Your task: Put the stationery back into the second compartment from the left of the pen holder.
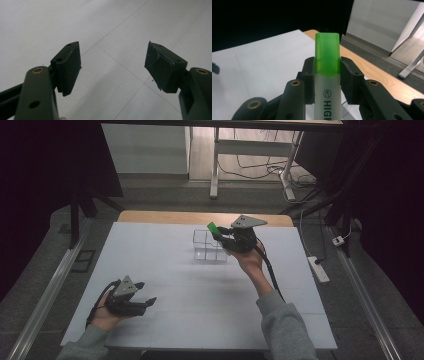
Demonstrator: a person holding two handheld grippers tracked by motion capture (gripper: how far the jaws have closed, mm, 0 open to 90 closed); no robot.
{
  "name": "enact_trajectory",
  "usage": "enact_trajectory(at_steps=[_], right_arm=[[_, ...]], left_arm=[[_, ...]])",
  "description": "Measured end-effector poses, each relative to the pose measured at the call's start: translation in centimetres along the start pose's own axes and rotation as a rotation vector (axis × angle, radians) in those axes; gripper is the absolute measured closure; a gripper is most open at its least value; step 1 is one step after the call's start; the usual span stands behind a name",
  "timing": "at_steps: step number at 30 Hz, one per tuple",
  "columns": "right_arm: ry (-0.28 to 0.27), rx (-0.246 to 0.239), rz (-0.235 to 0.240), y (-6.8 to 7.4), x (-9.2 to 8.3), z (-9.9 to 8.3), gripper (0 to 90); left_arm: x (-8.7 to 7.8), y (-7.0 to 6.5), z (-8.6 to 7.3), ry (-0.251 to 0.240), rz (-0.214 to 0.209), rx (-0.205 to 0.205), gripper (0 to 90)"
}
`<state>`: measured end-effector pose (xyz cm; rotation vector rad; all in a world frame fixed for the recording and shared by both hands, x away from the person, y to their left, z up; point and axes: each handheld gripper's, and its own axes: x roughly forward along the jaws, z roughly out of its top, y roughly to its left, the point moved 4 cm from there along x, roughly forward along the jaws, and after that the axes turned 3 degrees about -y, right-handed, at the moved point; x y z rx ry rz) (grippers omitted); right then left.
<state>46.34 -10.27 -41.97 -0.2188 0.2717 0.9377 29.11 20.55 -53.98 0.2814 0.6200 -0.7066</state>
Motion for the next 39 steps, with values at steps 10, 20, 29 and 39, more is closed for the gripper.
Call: enact_trajectory(at_steps=[10,20,29,39], right_arm=[[-0.042,0.049,-0.017,-1.0,1.4,1.2,66.1],[-0.071,0.051,-0.016,-1.6,3.7,1.9,66.1],[-0.106,0.072,-0.021,-1.9,5.7,1.8,66.1],[-0.100,0.088,-0.040,-2.7,7.2,0.6,66.0]], left_arm=[[0.0,0.2,-0.1,0.002,-0.006,-0.004,29.0],[0.1,0.4,-0.3,0.004,-0.007,-0.009,29.2],[0.1,0.4,-0.4,0.008,-0.010,-0.010,29.2],[0.1,0.6,-0.5,0.013,-0.011,-0.010,29.1]])
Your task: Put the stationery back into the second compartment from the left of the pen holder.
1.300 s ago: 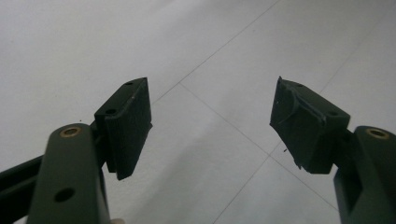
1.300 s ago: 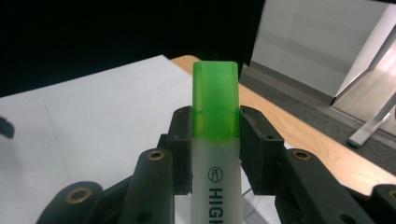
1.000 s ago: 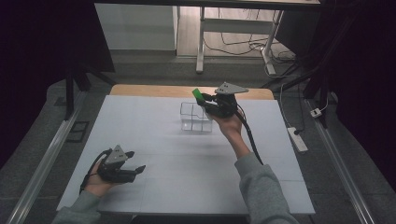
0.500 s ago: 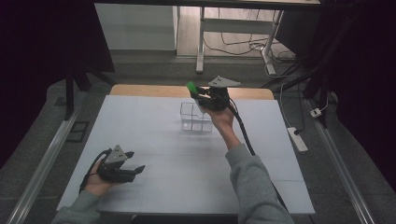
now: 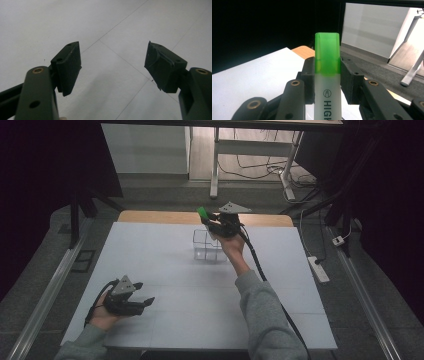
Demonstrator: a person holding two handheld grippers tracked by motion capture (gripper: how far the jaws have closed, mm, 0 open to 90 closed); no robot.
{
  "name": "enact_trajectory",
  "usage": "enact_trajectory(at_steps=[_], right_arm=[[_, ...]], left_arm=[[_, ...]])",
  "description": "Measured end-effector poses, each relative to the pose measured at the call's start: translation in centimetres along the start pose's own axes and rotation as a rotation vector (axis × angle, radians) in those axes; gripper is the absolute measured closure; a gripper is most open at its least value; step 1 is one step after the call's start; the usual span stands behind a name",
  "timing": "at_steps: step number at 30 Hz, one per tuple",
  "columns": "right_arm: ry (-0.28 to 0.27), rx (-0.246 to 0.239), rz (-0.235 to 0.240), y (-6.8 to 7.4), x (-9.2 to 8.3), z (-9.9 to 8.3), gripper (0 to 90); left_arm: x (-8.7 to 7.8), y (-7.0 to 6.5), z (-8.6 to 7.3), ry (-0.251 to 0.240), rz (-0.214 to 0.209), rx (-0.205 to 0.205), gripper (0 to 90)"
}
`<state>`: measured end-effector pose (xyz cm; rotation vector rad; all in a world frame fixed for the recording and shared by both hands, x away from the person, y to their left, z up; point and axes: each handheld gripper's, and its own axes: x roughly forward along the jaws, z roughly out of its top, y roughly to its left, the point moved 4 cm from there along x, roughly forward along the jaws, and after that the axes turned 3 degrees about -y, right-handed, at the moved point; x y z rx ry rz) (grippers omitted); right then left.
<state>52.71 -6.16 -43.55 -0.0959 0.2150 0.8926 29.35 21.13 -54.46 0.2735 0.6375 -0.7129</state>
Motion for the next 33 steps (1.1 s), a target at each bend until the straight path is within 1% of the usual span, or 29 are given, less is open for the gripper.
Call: enact_trajectory(at_steps=[2,5,7,9,11,13,16,20,22,30,33], right_arm=[[-0.005,0.006,0.002,-0.1,0.1,0.0,66.0],[-0.009,0.000,0.007,-0.1,0.2,0.0,65.9],[-0.010,0.011,0.010,-0.1,0.3,-0.1,65.8],[-0.003,0.012,0.007,-0.2,0.4,-0.3,65.1],[-0.004,0.020,0.007,-0.3,0.4,-0.5,58.7],[0.004,0.025,-0.007,-0.3,0.4,-0.5,53.5],[0.021,0.026,-0.008,-0.3,0.2,-0.4,50.6],[0.058,0.016,-0.005,-0.4,-0.3,-0.5,49.0],[0.076,0.008,-0.011,-0.4,-0.6,-0.5,48.3],[0.112,-0.011,0.008,-0.1,-2.4,-0.8,46.5],[0.125,-0.008,0.017,-0.1,-3.1,-1.1,45.0]], left_arm=[[0.0,0.0,0.0,0.000,0.001,0.001,29.1],[0.0,-0.1,0.0,0.000,-0.001,0.001,29.0],[0.1,-0.1,0.0,0.001,-0.001,0.002,29.0],[0.1,-0.1,0.0,0.001,-0.003,0.001,28.9],[0.0,-0.1,0.0,0.001,-0.004,0.000,28.9],[0.0,0.0,0.0,-0.001,-0.005,-0.002,28.9],[0.0,0.0,0.0,-0.004,-0.006,-0.006,28.8],[0.0,0.0,0.0,0.001,-0.006,-0.004,28.7],[0.0,0.0,0.0,0.001,-0.004,-0.003,28.7],[0.0,0.1,0.0,-0.001,-0.002,-0.011,28.7],[0.0,0.1,-0.1,0.000,-0.001,-0.012,28.6]])
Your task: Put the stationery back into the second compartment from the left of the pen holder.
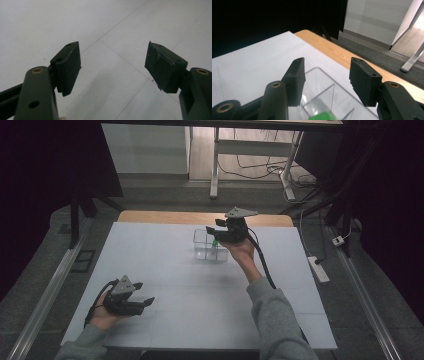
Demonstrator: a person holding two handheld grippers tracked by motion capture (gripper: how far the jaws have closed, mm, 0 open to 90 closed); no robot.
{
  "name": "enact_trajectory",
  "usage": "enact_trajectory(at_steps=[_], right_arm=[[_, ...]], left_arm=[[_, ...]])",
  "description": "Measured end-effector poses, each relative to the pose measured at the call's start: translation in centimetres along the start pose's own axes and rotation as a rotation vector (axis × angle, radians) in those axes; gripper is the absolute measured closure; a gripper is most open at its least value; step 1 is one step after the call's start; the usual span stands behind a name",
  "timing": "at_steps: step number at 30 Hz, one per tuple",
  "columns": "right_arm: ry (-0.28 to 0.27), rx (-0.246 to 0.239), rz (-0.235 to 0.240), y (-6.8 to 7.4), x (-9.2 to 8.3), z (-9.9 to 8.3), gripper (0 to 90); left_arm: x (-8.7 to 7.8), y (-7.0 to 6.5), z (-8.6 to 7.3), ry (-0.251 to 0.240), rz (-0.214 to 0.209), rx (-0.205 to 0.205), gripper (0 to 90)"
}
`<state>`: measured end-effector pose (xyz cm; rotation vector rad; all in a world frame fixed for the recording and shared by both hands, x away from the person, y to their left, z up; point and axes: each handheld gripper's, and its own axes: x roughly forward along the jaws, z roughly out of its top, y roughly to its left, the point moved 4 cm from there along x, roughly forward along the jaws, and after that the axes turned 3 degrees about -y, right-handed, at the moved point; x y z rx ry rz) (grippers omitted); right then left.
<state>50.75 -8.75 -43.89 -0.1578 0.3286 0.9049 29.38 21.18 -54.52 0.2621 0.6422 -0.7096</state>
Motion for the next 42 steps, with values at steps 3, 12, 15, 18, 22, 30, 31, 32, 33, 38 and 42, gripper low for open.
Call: enact_trajectory(at_steps=[3,12,15,18,22,30,31,32,33,38,42], right_arm=[[0.008,0.006,0.006,0.0,-0.9,-0.5,44.5],[0.019,-0.005,0.003,0.4,-4.9,-3.1,43.0],[0.033,-0.001,-0.002,0.5,-6.5,-4.1,42.4],[0.053,-0.007,-0.007,0.5,-7.9,-5.1,42.1],[0.066,-0.005,-0.012,0.6,-9.7,-6.2,41.2],[0.095,-0.007,-0.020,1.3,-13.5,-8.9,39.7],[0.102,-0.005,-0.017,1.3,-13.9,-9.2,38.9],[0.113,-0.004,-0.019,1.3,-14.4,-9.7,38.2],[0.126,-0.005,-0.025,1.3,-14.9,-10.1,37.3],[0.171,0.014,-0.040,1.4,-17.3,-12.5,35.5],[0.185,0.020,-0.049,1.5,-19.1,-14.2,34.1]], left_arm=[[0.0,0.0,0.0,0.000,0.000,0.002,28.6],[-0.1,0.1,0.0,-0.007,0.008,-0.008,28.6],[-0.1,0.2,-0.1,-0.008,0.009,-0.016,28.6],[-0.1,0.3,-0.1,-0.009,0.013,-0.019,28.5],[-0.1,0.3,-0.2,-0.005,0.016,-0.021,28.5],[0.0,0.4,-0.3,-0.001,0.018,-0.028,28.3],[0.0,0.4,-0.3,-0.001,0.018,-0.029,28.3],[0.0,0.4,-0.3,-0.002,0.018,-0.029,28.2],[0.0,0.4,-0.3,-0.001,0.019,-0.029,28.2],[0.2,0.4,-0.3,0.003,0.019,-0.032,28.1],[0.3,0.4,-0.3,0.005,0.021,-0.033,28.1]])
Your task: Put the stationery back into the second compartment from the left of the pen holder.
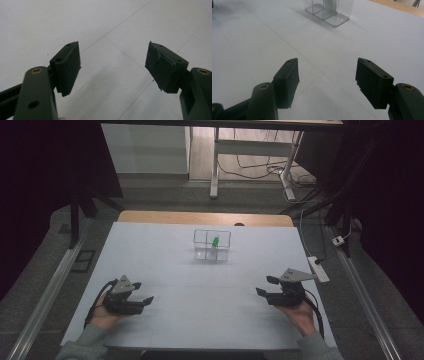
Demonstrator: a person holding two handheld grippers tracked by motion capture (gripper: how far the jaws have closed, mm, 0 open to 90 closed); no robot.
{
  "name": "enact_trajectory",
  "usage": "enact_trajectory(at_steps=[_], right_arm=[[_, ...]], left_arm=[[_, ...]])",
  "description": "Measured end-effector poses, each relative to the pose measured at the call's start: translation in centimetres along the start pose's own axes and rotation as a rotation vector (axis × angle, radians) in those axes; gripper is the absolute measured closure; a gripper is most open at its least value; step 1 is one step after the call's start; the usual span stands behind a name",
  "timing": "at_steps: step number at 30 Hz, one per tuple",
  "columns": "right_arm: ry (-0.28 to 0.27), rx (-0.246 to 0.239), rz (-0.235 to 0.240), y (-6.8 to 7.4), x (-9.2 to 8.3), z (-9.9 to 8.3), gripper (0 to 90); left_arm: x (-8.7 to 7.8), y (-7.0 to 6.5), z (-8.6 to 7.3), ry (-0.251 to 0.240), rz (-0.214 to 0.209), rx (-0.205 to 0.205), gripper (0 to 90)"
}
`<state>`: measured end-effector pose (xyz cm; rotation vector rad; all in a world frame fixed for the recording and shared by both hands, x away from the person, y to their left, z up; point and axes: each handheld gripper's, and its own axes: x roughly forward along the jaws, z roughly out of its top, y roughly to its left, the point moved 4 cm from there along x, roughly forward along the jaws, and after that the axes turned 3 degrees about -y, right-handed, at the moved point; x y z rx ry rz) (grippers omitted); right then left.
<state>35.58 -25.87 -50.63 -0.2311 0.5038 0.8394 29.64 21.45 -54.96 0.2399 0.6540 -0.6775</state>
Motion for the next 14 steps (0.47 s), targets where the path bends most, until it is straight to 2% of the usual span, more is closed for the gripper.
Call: enact_trajectory(at_steps=[6,14], right_arm=[[0.012,-0.011,-0.015,0.0,-1.1,-1.4,31.4],[0.009,-0.027,-0.018,0.1,-1.2,-1.3,30.5]], left_arm=[[0.1,0.1,0.0,0.000,0.005,-0.003,28.0],[0.1,0.2,0.1,-0.005,-0.002,-0.008,27.9]])
